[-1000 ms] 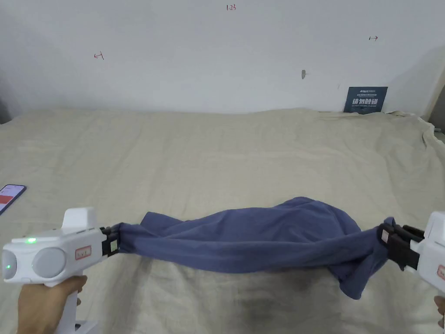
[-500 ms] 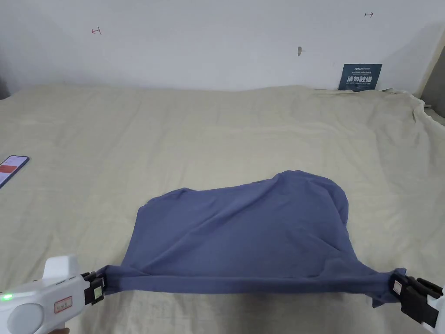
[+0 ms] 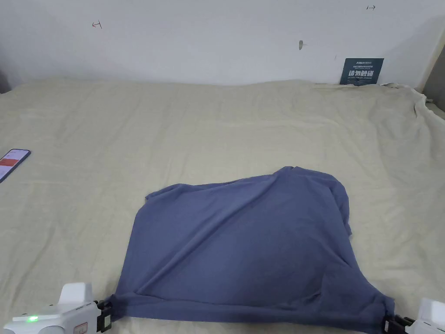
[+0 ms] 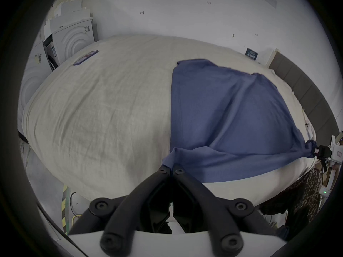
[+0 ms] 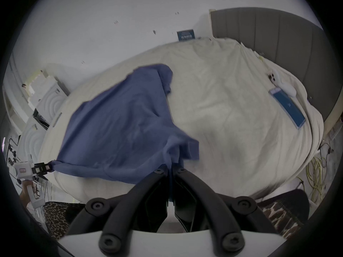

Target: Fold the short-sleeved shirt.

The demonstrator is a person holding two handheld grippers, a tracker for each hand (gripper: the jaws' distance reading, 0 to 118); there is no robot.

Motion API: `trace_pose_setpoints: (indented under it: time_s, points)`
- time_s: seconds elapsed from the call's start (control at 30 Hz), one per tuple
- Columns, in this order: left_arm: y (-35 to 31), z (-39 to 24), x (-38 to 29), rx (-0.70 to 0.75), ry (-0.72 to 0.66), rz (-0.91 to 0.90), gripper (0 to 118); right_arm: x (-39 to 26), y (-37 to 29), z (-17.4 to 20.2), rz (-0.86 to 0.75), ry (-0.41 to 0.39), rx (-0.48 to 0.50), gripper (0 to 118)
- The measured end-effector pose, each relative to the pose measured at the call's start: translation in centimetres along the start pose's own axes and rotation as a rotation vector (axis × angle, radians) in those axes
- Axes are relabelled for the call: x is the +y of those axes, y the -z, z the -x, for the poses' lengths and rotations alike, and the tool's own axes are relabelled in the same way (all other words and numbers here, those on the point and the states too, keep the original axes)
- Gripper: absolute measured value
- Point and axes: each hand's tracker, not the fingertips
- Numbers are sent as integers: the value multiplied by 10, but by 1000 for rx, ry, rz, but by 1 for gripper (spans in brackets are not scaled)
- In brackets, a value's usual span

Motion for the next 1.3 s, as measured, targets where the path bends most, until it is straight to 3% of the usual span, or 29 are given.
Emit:
trace_pose_setpoints:
  time_s: [0.13,0.27,0.33,0.4,0.43,0.47,0.5,0.53,0.77,1.03,1.13,1.23,1.27,1.3]
  points:
    - [11,-1,-10,13,-15,37,0,-10,17,-4,61,50,-36,2]
    - [4,-10,-6,27,-47,42,1,-12,22,1,77,33,-53,2]
    - [3,-7,-2,15,-78,55,12,-10,18,4,71,27,-59,5]
    - [-5,-10,2,18,-80,55,47,-6,4,15,68,21,-68,31]
    - [-8,-12,3,19,-75,52,70,-4,-1,18,58,13,-66,54]
    - [-14,-15,6,29,-57,33,97,0,-7,18,23,4,-57,85]
    - [-19,-19,9,39,-43,9,111,5,-10,18,-2,2,-52,100]
    - [-25,-22,14,48,-34,-20,115,10,-17,20,-20,10,-53,103]
    - [-94,-40,62,0,-32,-334,115,64,-89,52,-272,-11,36,102]
    - [-138,-69,97,39,9,-577,114,90,-139,92,-566,-155,4,97]
    - [-140,-76,99,47,22,-628,103,89,-144,104,-623,-210,-24,72]
    - [-141,-83,98,40,23,-657,65,83,-146,117,-685,-255,-55,35]
    - [-141,-84,97,29,21,-664,50,81,-146,120,-709,-263,-76,13]
    - [-142,-84,96,12,15,-664,42,82,-142,116,-725,-271,-96,3]
